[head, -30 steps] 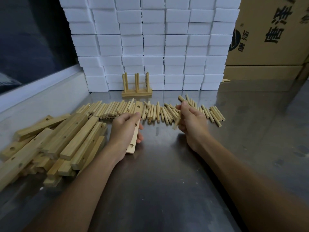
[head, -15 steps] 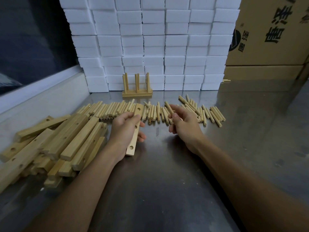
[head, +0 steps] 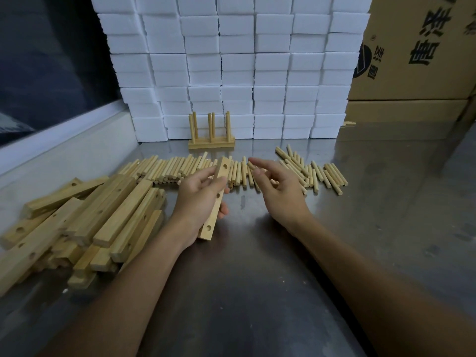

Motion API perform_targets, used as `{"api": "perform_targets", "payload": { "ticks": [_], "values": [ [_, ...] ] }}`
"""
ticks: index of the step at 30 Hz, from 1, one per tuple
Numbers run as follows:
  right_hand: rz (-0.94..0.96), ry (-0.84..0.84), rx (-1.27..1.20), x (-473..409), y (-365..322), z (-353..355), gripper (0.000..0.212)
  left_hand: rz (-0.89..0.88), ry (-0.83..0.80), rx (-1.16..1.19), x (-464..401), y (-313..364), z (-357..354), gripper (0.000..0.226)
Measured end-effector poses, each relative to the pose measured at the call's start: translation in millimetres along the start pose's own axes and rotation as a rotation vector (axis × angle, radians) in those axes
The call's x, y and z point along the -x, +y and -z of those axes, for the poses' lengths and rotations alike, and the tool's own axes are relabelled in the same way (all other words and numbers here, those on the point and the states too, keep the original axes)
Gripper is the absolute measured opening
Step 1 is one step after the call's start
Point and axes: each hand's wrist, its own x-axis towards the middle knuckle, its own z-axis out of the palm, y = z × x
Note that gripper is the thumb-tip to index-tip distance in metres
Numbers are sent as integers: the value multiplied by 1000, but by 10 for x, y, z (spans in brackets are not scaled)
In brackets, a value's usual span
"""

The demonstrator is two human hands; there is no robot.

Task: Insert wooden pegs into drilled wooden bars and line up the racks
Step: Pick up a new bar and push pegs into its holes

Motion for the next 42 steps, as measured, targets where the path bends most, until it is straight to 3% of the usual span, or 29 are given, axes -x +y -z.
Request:
{"api": "perform_targets", "payload": {
  "ticks": [5,10,20,28,33,40,42],
  "values": [
    [55,12,-41,-4,-3,-57,21,-40,-66,8,38,6,-85,34],
    [79,-10,-39,17,14,-119,16,-73,-84,-18,33,-10,-86,32],
    [220,19,342,62,-24,0,9,-131,-129,-310,40,-19,-38,47],
    [311,117,472,99,-60,-40,6,-155,-133,-324,4,-50,-50,49],
    [70,67,341,100,-69,-58,11,-220,-141,-379,14,-32,-55,47],
    [-519,-82,-304,3,-160,26,13,-333,-135,-511,-33,-59,-54,47],
    [-619,-132,-390,-20,-153,81,15,-353,-130,-526,-47,-78,-64,48]
  ]
}}
